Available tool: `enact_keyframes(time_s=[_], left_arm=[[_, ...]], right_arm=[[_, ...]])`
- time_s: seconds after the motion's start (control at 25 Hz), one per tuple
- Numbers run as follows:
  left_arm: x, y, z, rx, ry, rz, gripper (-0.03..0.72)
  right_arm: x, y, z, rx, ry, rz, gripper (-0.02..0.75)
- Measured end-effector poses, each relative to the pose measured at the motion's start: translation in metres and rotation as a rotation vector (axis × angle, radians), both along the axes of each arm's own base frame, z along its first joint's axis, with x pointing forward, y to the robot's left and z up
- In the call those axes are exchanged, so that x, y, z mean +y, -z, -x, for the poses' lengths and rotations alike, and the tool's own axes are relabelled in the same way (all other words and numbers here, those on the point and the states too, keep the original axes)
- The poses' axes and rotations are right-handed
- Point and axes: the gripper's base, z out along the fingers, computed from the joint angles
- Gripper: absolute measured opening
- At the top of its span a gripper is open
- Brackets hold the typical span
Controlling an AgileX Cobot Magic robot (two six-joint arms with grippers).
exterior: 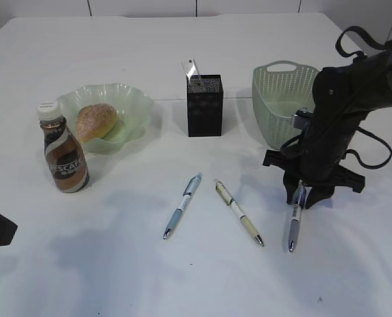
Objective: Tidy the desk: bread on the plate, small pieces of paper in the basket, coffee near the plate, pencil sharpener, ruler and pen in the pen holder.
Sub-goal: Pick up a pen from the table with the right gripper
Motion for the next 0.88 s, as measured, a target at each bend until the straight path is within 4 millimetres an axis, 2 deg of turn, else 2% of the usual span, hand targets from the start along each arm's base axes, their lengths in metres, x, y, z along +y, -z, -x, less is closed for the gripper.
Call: enact_keyframes(time_s=[0.16, 0.32, 0.68, 0.88], left_arm=[[0.0, 0.0, 0.0, 0.0, 0.0, 0.0, 0.401], [0.0, 0.0, 0.0, 0.0, 0.0, 0.0, 0.401], [0.0, 0.0, 0.0, 0.0, 0.0, 0.0, 0.401], [0.0, 0.0, 0.0, 0.0, 0.0, 0.0, 0.401]], right_arm=[[0.0001, 0.0, -0.0001, -0.002, 0.0, -0.001, 0.277], [0.0005, 0.0036, -0.0001, 0.016, 0.004, -0.002, 0.224], [0.0015, 0.0038, -0.0011, 0.021, 0.008, -0.01, 0.212], [0.0015, 0.0038, -0.0011, 0.021, 0.008, -0.01, 0.135]])
